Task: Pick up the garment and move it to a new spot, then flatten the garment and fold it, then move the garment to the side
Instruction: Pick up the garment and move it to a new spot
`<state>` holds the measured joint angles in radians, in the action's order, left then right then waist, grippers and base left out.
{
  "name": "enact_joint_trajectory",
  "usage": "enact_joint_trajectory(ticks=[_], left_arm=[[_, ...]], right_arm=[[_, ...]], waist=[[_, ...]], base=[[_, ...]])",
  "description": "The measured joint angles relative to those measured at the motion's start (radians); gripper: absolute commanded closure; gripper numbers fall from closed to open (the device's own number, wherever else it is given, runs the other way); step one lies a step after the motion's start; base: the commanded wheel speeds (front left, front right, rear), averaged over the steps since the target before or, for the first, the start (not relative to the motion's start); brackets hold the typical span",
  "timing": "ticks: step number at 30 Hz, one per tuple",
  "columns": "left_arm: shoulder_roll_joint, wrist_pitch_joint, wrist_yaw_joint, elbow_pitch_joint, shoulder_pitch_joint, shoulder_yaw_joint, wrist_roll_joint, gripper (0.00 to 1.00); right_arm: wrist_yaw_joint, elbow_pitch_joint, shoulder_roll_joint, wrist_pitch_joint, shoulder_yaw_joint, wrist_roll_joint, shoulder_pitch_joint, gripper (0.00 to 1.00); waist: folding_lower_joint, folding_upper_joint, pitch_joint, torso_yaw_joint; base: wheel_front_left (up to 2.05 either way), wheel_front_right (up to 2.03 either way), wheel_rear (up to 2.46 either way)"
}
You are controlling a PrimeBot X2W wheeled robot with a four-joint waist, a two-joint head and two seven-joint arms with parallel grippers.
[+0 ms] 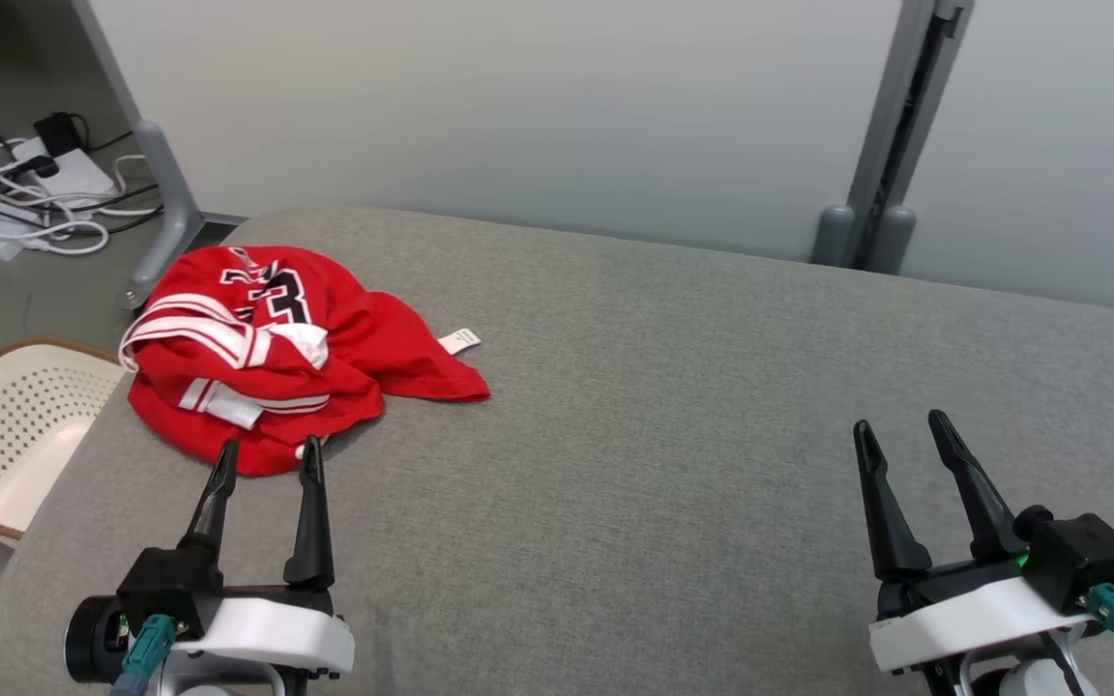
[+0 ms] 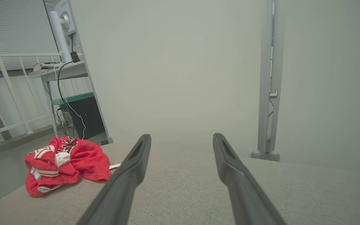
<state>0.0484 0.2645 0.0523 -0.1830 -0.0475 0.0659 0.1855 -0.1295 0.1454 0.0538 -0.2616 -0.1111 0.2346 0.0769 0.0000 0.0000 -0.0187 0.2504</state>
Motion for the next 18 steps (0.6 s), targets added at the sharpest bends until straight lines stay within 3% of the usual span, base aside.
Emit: enact_joint_trajectory(ticks=[10,18], left_arm=[[0.000,0.000,0.000,-0.008,0.022,-0.014,-0.002,0.00],[0.000,0.000,-0.003,-0.009,0.022,-0.018,-0.002,0.00]], right_arm=[[0.000,0.017,0.002,0.000,-0.024,0.018,-0.004,0.00],[0.000,0.022,0.003,0.000,-0.034,0.022,-0.005,0.00]], waist=[[0.0000,0.0000,-0.009,0.106],[0.0000,0.0000,-0.017,0.141]], base=[[0.00,0.00,0.00],[0.00,0.00,0.00]])
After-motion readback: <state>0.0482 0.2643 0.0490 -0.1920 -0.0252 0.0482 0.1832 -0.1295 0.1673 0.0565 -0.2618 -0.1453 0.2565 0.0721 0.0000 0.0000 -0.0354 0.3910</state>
